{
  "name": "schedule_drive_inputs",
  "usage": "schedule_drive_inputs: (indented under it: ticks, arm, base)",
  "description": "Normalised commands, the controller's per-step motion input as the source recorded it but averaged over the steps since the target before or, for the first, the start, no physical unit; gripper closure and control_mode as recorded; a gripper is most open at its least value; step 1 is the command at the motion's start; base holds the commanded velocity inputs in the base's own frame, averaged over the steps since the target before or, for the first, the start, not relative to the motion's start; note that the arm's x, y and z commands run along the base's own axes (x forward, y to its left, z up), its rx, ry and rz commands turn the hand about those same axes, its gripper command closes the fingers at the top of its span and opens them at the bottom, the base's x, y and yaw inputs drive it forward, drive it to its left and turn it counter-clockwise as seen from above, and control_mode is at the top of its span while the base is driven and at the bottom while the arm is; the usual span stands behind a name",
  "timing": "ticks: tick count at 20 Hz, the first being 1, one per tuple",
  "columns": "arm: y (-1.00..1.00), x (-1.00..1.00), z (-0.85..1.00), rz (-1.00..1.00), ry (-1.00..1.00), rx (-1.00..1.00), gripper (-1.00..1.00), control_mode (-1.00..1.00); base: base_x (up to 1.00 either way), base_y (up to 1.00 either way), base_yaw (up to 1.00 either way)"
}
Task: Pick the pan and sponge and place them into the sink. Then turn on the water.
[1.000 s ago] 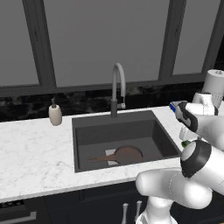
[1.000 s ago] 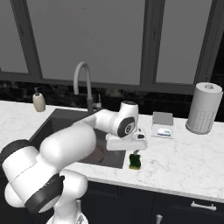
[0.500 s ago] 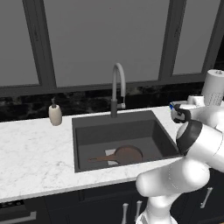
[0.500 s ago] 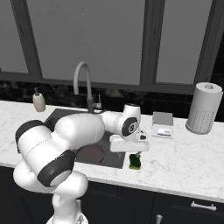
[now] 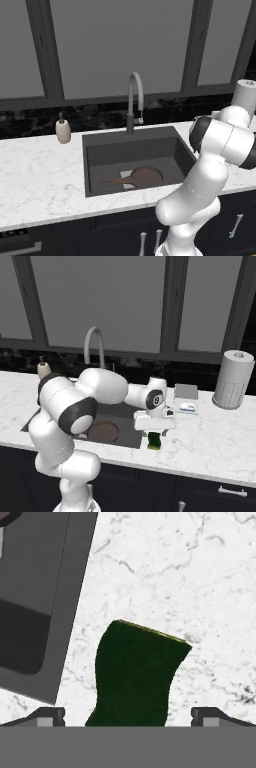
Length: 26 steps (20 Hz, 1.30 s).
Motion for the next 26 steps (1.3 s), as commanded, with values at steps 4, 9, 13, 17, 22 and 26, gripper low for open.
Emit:
schedule_drive_inputs:
  ticks: [4,9,13,17,22,26]
  arm:
    - [-0.09,0.12,-0.39,0.05,0.03,0.00,-1.00,-1.00]
    - [0.00,-0.11,-0.36,0.14,0.00,0.08,-1.00,-1.00]
    - [-0.04,-0.11,-0.16,0.13,0.00,0.14,-1.00,-1.00]
    - [-0.07,-0.35,-0.44,0.06,-0.02,0.12,-1.00,-1.00]
    - [0.03,-0.66,-0.86,0.00,0.00,0.02,-1.00,-1.00]
    - [0.39,-0.74,-1.00,0.00,0.00,0.00,-1.00,-1.00]
  base:
    - [0.00,0.00,0.00]
    - [0.00,0.00,0.00]
    - [0.00,0.00,0.00]
    - [0.00,0.00,0.00]
    - [0.00,0.00,0.00]
    - [0.00,0.00,0.00]
